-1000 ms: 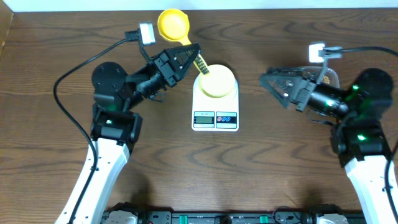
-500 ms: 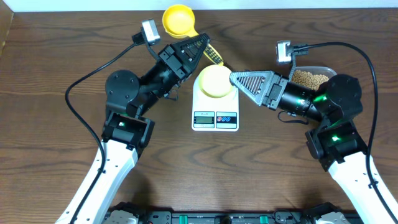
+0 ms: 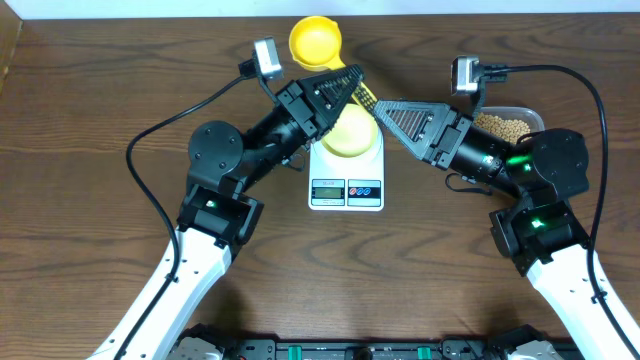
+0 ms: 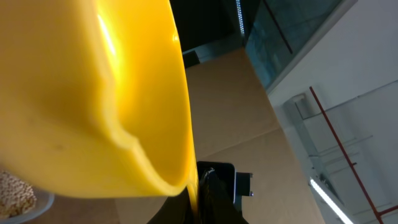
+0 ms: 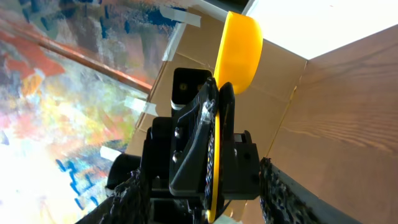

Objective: Scoop item into bowl and weigh 50g on scale
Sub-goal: 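Grasp the scoop handle with the right gripper from the left gripper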

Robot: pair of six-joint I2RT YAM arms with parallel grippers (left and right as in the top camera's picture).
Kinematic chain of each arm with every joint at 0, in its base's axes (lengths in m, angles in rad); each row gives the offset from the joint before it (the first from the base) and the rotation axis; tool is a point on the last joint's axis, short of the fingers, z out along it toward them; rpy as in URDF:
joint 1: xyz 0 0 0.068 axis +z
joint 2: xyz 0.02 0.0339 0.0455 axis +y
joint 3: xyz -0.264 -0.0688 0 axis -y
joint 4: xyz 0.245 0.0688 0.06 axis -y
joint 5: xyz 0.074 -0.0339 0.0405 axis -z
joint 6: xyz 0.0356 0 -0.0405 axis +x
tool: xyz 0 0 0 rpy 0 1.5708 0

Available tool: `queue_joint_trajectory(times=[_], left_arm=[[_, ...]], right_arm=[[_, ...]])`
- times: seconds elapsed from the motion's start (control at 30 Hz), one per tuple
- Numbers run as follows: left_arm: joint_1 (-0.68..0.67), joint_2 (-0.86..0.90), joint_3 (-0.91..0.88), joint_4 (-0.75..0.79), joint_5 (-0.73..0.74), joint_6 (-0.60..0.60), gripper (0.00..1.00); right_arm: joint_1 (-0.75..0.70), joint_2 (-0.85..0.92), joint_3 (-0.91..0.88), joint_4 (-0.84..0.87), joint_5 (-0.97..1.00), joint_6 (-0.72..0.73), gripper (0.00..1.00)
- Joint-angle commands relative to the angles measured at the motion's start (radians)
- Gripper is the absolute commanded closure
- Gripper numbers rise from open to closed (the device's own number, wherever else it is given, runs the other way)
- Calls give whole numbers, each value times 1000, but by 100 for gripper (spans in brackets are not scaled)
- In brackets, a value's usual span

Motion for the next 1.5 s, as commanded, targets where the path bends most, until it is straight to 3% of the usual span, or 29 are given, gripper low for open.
queue_joint_trajectory(times=[0.0,0.73,1.17,1.47], left_arm=[[-19,-8,8,9,-45,-5,93],[-53,-8,8,9,-89,-4,93],[-53,-8,8,9,-104,-4,93],[-53,-8,8,9,-103,-4,93]], right_arm=[[11,-6,16,4,22,68,46],[87,-6,16,14,243,126,60],[135,-6,16,14,292,137,59],[135,-6,16,14,322,133,64]])
